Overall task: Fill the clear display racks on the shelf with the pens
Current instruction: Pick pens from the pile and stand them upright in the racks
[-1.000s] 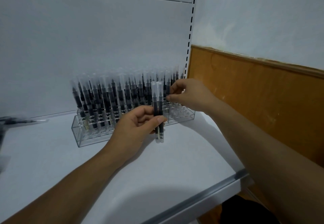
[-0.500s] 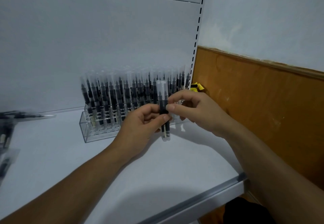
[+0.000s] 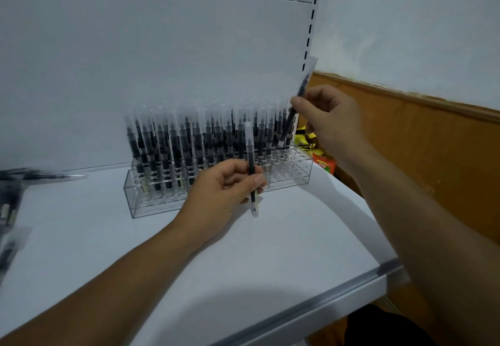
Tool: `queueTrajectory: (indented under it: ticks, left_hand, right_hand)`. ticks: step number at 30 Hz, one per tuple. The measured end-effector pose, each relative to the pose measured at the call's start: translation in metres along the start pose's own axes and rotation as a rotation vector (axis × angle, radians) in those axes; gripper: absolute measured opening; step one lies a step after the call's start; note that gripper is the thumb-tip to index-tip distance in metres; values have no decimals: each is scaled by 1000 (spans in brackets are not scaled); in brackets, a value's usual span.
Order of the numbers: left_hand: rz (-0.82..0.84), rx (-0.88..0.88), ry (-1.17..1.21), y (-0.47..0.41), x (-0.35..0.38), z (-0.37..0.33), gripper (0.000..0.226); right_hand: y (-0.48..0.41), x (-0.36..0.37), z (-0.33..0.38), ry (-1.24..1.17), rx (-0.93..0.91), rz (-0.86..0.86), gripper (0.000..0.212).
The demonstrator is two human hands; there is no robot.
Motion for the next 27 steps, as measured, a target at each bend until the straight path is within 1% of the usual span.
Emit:
queueTrajectory:
  ticks: [4,7,10,12,14,19,24,27]
  left_hand:
    - [5,4,-7,1,0,0,12]
    - [4,7,1,0,0,0,14]
    - [10,15,-6,0,1,-1,24]
    - [6,15,3,-1,1,-1,26]
    - [8,14,1,0,1,0,26]
    - [11,13,32,0,2,0,25]
    - [17,16,13,0,2,-1,26]
    - [15,18,-10,0,1,-1,27]
  right_hand:
    - [-6,9,-8,109,-43,26,5]
    - [-7,15,-17,143,-24,61,6]
    - [-6,23,-26,211,2,145,10]
    - [-3,27,-31,278,13,222,10]
    - [-2,29,-33,333,20,259,10]
    - [-5,24,-32,422,13,260,20]
    - [-9,26,-25,600,-24,247,31]
    - [-8,26,-25,583,-11,246,30]
Point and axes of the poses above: each hand's wrist, its own y-axis away from the middle knuckle, its own x-axis out of the palm, z = x × y, the point moved 3 cm from there along -y, towards the middle knuckle, and after that the axes turned 12 degrees about y, right-handed, at the moved point
